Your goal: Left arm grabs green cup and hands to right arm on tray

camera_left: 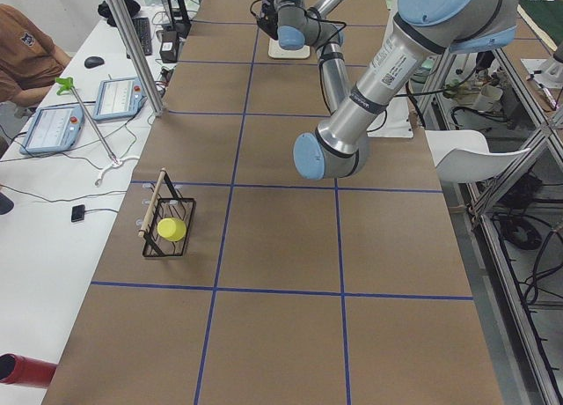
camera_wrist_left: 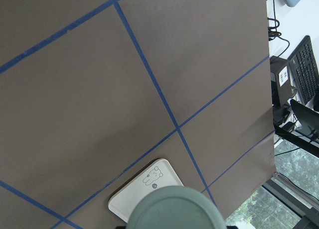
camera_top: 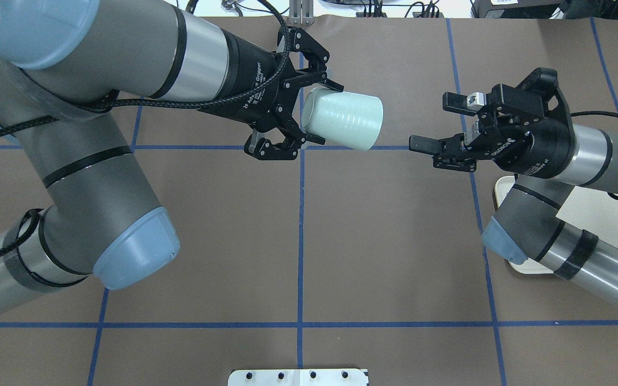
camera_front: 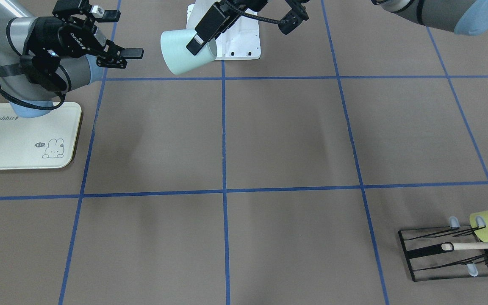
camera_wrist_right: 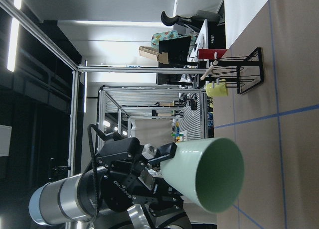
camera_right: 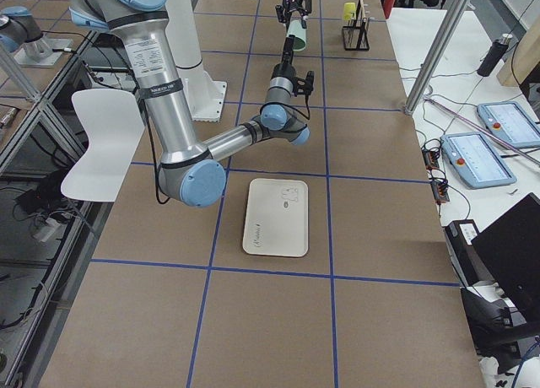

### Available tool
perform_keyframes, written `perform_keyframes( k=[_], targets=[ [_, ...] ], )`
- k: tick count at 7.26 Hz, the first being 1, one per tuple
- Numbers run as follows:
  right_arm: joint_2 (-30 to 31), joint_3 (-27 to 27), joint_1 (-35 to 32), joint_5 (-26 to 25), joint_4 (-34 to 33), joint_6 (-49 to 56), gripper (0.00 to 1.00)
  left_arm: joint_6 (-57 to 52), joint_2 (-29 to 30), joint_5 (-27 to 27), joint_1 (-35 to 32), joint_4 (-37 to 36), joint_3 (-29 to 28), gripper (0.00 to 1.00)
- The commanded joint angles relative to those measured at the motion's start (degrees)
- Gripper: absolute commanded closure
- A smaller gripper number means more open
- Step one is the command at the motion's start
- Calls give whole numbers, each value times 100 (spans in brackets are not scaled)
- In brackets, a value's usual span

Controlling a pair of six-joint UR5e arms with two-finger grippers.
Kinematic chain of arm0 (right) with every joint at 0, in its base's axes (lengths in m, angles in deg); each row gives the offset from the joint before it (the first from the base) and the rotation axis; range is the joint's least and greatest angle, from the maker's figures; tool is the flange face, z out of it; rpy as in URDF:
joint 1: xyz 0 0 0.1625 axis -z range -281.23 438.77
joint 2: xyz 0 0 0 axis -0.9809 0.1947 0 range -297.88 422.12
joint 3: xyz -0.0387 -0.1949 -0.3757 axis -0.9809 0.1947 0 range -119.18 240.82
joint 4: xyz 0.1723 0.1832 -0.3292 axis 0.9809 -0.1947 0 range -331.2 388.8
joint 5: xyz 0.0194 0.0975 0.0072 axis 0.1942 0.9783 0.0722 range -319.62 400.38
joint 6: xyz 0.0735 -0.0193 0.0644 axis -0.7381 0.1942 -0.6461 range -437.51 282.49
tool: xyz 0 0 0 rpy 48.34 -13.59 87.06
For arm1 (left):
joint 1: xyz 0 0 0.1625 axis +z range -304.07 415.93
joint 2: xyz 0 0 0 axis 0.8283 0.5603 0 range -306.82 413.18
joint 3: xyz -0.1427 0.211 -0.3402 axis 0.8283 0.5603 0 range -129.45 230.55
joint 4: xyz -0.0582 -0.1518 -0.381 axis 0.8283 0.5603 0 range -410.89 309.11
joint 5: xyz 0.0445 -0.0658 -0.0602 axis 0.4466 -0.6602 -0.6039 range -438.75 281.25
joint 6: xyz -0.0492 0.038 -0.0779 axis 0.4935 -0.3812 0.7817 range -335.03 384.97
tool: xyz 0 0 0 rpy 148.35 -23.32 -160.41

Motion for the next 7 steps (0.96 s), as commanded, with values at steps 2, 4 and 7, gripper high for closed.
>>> perform_keyframes(
  k=[2,4,7],
  targets=[
    [-133,1,132,-44,-19,0,1,121,-10,18,-12,7,-43,91],
    [-220,27,132,-219,-46,0,1,165,-1,9,-3,15,-51,91],
    [-230,54,132,-290,-55,0,1,174,7,9,32,15,-52,91]
  ],
)
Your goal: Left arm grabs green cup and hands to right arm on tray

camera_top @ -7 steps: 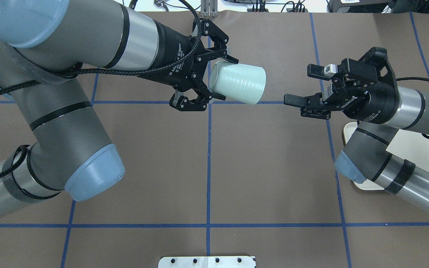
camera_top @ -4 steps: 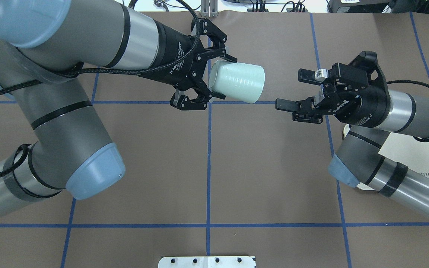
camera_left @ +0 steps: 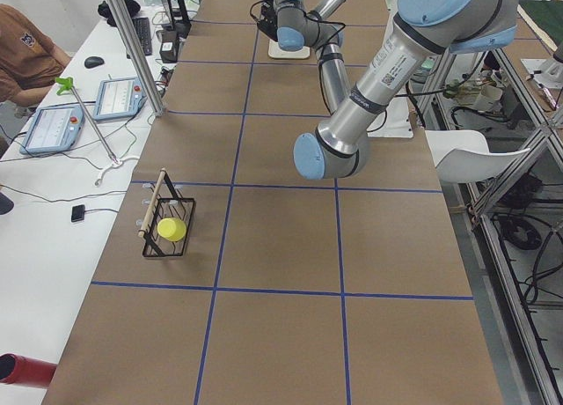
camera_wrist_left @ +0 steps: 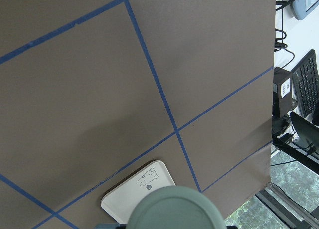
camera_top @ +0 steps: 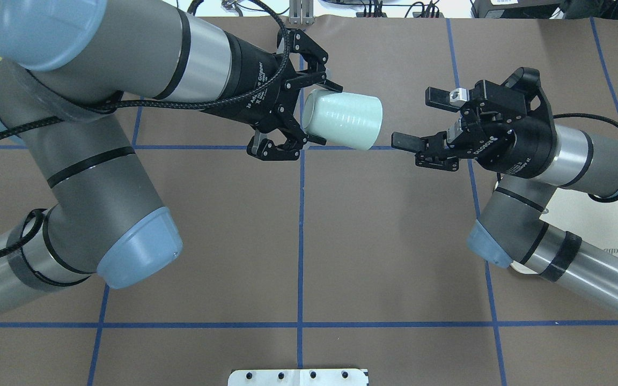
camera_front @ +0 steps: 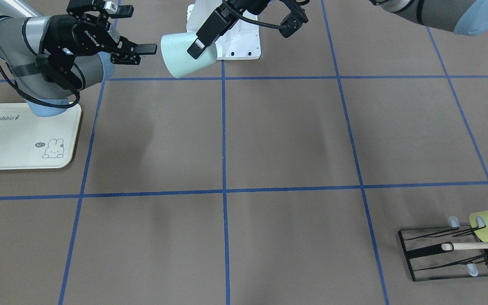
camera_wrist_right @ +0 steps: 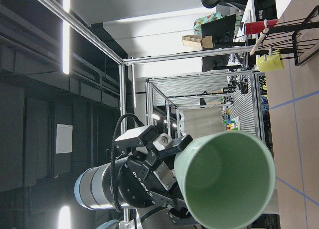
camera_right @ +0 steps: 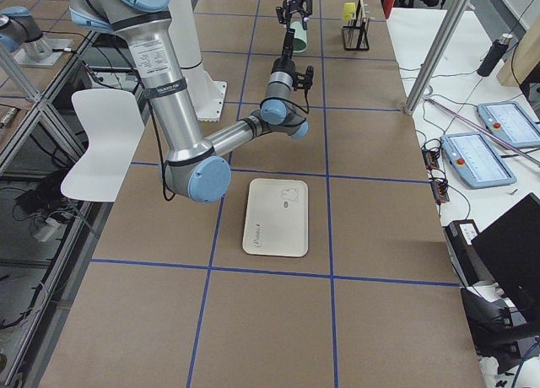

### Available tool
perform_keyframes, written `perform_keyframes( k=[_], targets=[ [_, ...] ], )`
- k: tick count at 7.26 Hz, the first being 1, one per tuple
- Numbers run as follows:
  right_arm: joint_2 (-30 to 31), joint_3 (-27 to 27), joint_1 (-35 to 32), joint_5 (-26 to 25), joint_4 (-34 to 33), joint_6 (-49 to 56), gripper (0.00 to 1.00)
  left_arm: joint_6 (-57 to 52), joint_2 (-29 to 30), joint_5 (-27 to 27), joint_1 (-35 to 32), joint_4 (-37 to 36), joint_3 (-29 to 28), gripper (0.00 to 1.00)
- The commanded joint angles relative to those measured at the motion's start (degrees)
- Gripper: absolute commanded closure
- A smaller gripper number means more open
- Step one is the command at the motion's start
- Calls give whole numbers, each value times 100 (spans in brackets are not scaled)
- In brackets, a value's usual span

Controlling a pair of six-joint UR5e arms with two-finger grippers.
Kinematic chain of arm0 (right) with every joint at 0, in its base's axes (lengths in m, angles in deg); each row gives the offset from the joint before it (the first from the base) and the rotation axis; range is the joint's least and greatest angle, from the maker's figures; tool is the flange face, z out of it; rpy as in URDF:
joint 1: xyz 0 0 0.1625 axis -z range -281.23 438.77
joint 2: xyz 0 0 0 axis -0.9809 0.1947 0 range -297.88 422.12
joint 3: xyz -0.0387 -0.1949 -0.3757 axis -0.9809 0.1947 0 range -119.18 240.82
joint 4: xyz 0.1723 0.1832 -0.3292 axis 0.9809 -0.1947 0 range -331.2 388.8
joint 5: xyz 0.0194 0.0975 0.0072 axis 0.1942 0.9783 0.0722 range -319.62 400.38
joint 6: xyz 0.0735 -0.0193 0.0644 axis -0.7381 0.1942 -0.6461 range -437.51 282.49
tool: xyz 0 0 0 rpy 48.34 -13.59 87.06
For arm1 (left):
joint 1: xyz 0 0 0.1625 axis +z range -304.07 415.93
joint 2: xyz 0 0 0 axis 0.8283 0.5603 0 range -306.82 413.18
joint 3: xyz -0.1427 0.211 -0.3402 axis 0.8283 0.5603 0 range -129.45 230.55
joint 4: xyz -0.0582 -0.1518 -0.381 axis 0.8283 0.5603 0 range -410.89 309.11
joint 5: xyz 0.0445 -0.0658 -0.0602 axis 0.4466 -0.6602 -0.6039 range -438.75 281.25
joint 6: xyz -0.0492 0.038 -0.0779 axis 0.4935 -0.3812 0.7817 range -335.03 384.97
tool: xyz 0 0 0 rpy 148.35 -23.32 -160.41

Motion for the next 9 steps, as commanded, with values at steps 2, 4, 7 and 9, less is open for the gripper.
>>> perform_keyframes(
  k=[2,4,7,9],
  targets=[
    [-6,10,0,-33,-2,0,1,22,15,0,21,114,-36,91],
    [-6,10,9,-33,-2,0,1,22,112,0,30,123,-149,91],
    [-6,10,18,-33,7,0,1,22,200,8,170,123,-291,91],
    [-6,1,18,-41,7,0,1,22,209,8,240,123,-282,91]
  ],
)
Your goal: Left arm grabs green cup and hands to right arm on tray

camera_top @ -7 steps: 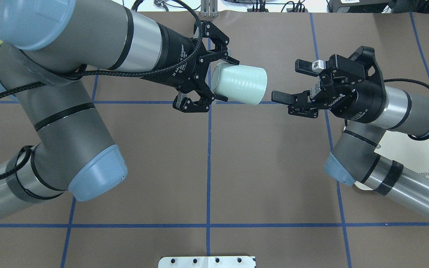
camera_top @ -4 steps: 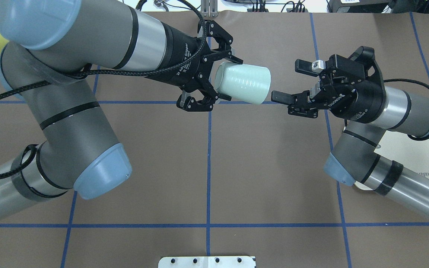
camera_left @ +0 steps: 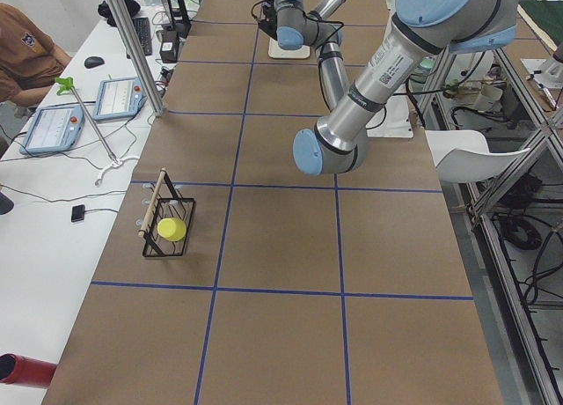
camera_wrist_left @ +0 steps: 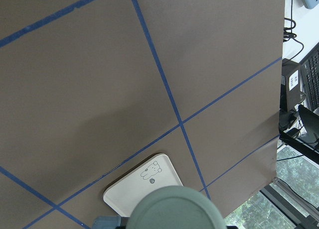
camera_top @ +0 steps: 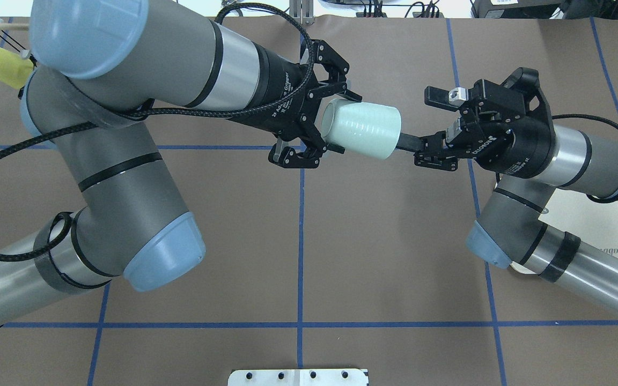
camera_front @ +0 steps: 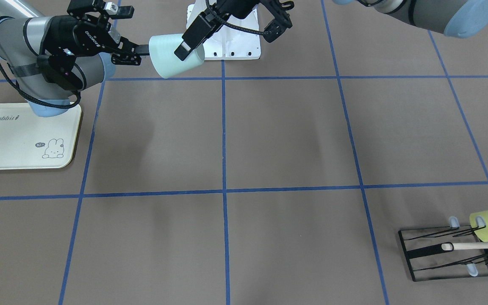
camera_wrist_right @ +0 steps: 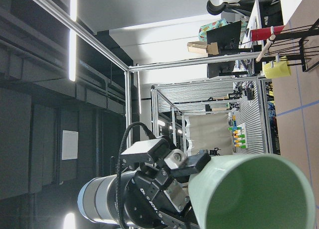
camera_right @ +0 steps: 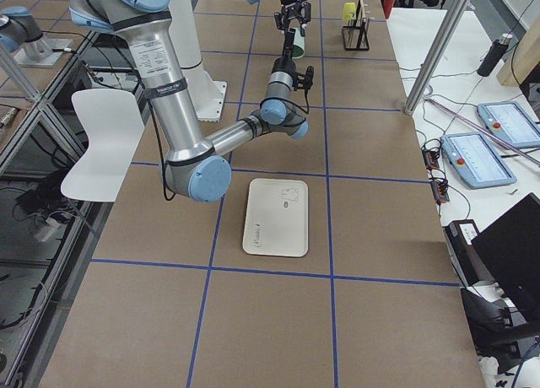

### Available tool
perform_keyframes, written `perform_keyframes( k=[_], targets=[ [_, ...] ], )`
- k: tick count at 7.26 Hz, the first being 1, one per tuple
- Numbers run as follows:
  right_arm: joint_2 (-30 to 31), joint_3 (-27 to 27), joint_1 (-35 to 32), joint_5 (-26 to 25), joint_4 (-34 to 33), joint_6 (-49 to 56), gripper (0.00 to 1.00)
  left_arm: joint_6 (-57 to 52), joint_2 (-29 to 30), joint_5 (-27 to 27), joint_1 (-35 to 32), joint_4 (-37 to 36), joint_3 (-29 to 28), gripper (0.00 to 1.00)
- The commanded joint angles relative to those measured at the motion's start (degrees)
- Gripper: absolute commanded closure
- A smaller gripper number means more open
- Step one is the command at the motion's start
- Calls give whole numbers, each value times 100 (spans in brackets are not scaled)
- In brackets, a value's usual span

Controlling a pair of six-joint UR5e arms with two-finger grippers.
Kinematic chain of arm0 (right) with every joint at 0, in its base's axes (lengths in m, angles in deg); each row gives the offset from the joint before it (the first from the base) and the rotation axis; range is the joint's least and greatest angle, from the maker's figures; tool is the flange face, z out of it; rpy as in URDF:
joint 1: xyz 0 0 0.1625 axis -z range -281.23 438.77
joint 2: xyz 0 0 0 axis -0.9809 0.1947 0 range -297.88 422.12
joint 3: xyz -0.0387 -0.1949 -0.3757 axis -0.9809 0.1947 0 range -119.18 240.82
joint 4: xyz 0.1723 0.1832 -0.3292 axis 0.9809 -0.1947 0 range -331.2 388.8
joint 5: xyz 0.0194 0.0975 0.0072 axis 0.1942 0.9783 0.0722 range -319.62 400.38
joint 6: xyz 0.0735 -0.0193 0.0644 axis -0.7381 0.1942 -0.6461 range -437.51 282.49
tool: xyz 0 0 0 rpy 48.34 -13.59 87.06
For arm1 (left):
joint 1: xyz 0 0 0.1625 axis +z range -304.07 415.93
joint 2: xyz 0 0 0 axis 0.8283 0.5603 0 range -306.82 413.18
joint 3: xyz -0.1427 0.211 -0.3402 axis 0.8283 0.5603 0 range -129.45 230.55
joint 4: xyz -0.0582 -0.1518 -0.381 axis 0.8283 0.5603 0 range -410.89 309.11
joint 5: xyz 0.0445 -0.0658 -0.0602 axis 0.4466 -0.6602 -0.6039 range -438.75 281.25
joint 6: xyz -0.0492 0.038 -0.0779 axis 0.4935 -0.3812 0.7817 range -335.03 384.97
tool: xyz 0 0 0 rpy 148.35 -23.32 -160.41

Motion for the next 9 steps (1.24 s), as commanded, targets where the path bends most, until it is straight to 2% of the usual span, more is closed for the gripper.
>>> perform_keyframes(
  k=[1,5,6,9],
  targets=[
    [9,1,-8,-6,9,0,1,0,5,1,55,0,11,91],
    [9,27,-8,-6,0,0,6,0,101,1,64,26,-7,91],
    [9,36,-8,-6,0,0,28,0,93,9,98,35,-42,91],
    [9,36,0,-6,0,0,34,0,102,9,116,202,-182,91]
  ],
)
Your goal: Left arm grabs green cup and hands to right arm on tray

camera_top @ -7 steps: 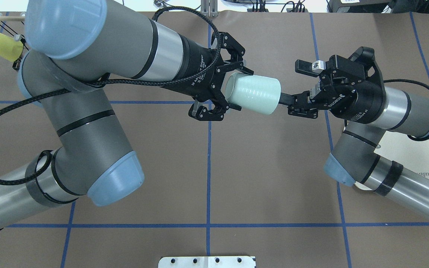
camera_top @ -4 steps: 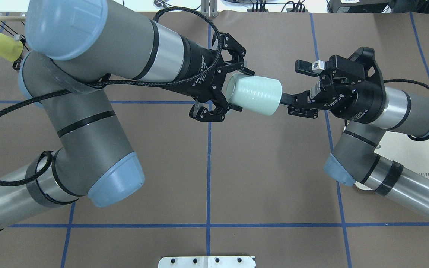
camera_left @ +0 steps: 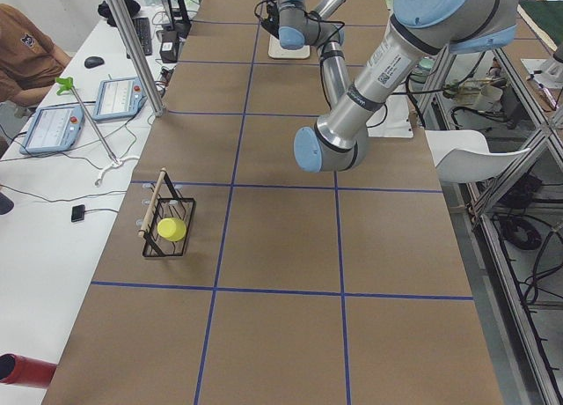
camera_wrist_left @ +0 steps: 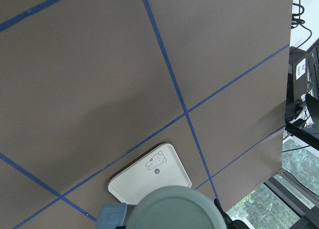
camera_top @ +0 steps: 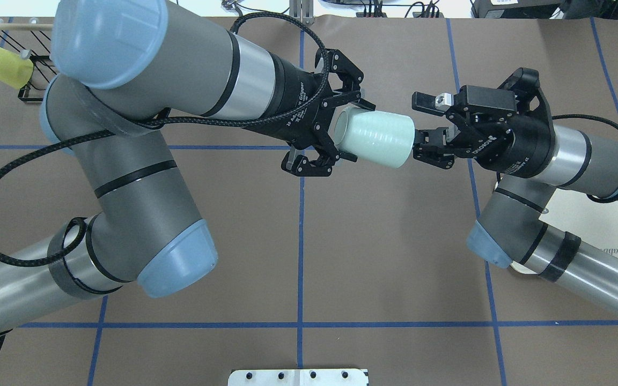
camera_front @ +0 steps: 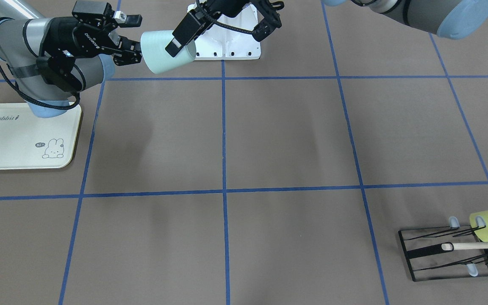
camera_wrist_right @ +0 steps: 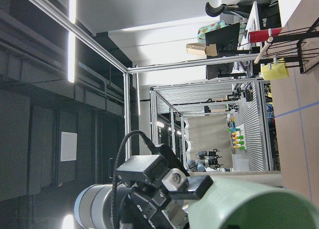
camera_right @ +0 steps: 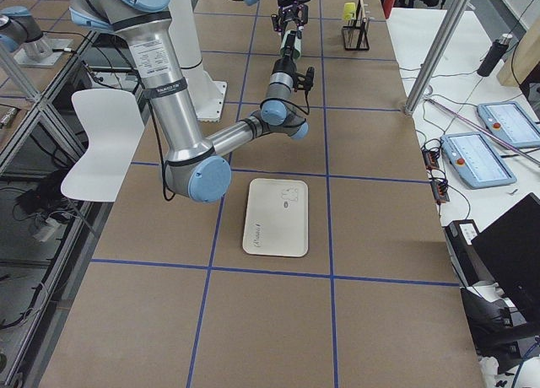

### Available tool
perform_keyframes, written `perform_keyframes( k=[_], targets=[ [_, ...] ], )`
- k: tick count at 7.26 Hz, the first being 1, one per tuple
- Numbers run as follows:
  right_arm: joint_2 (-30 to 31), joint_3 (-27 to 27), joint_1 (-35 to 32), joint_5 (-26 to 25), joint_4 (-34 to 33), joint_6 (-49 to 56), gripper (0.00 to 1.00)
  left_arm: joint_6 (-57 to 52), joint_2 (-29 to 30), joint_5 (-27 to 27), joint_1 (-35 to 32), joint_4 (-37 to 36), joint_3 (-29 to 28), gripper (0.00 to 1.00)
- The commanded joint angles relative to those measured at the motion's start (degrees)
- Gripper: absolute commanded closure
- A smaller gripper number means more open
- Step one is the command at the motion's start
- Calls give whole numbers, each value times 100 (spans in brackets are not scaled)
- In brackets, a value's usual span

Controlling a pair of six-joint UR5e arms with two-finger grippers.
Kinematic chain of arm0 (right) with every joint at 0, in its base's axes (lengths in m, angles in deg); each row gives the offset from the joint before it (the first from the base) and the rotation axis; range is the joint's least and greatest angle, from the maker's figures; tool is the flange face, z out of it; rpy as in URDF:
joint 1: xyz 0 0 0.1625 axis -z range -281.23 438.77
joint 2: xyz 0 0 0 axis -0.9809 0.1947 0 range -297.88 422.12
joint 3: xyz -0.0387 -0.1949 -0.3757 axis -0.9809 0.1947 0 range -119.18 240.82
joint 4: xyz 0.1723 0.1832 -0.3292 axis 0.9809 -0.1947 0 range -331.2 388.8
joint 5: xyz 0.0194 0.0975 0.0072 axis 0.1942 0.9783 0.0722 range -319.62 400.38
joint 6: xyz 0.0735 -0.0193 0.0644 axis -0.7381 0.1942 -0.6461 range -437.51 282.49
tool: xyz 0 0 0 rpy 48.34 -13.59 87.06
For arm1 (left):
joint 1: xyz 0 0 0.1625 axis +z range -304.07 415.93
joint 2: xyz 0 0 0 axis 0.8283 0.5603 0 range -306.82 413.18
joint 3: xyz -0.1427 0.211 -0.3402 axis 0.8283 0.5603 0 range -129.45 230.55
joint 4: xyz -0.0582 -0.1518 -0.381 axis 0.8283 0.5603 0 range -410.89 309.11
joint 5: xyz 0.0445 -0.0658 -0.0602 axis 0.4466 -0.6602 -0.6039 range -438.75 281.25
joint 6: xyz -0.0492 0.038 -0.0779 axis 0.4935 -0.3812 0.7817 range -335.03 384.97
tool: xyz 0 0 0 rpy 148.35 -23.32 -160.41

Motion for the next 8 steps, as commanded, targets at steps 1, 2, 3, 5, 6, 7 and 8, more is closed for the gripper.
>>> perform_keyframes(
  k=[1,2,3,5,6,7,8],
  targets=[
    [9,1,7,0,-4,0,37,0,3,0,6,52,-31,91],
    [9,9,16,0,-4,0,37,0,3,0,6,52,-13,91],
    [9,9,16,0,-4,0,40,9,3,0,-3,70,4,91],
    [9,9,16,0,-4,0,65,9,3,0,-3,70,13,91],
    [9,9,16,0,-4,0,69,9,3,0,-3,70,13,91],
    [9,9,16,0,5,0,69,9,11,0,6,78,13,90],
    [9,9,16,0,5,0,70,9,11,0,6,79,13,90]
  ],
)
